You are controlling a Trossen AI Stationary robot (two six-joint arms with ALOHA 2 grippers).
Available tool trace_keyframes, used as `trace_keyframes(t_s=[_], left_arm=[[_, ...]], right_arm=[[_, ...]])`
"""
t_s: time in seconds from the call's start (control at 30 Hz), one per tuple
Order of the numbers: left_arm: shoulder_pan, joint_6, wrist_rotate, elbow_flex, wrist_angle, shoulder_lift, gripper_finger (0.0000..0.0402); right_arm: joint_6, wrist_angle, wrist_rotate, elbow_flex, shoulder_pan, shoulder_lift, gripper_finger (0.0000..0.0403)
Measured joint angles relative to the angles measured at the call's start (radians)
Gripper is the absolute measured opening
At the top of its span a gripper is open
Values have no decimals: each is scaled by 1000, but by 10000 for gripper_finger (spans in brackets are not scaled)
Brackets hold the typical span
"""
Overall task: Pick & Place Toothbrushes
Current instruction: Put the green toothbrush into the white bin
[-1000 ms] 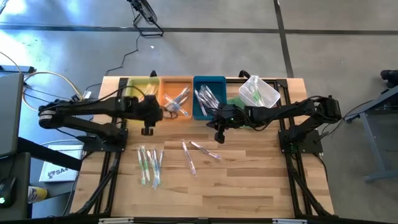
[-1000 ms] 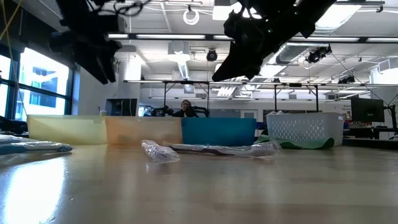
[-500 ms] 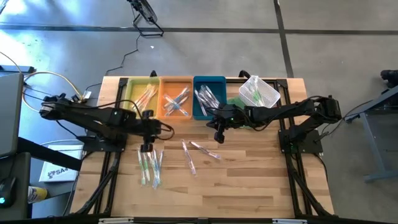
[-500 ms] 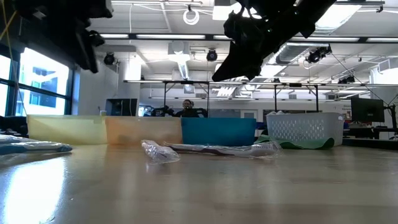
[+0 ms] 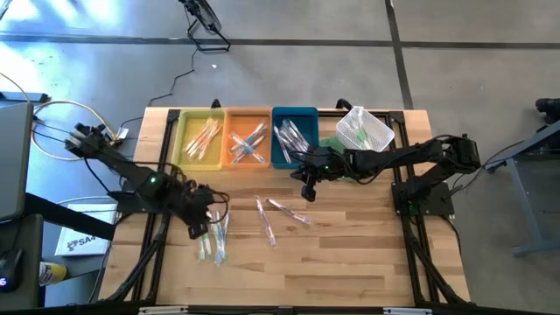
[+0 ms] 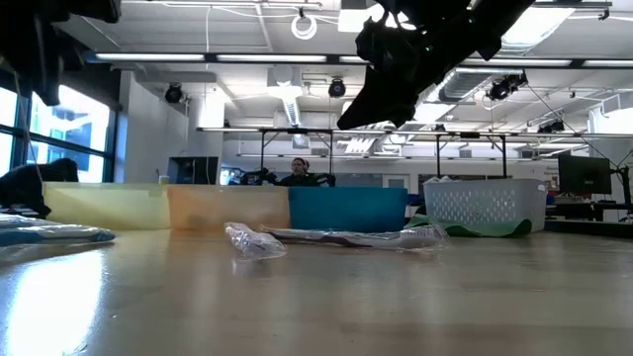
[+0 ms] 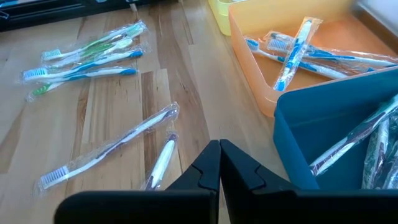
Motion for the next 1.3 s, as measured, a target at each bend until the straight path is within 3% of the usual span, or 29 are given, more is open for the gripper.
trace_keyframes(t_s=[0.37,1.03,1.17,1.3], left_arm=[[-90,-317,-28,0,10,63,152],[-88,-289,-24,0,102,247,152],[-88,-250,73,0,76,250,152],[-95,-387,192,0,-40,250,152]], right_arm=[[-11,0,3,0,0,0,2],[-11,-1,0,0,0,0,2],[-11,-2,0,0,0,0,2],[-11,-10,0,0,0,0,2]])
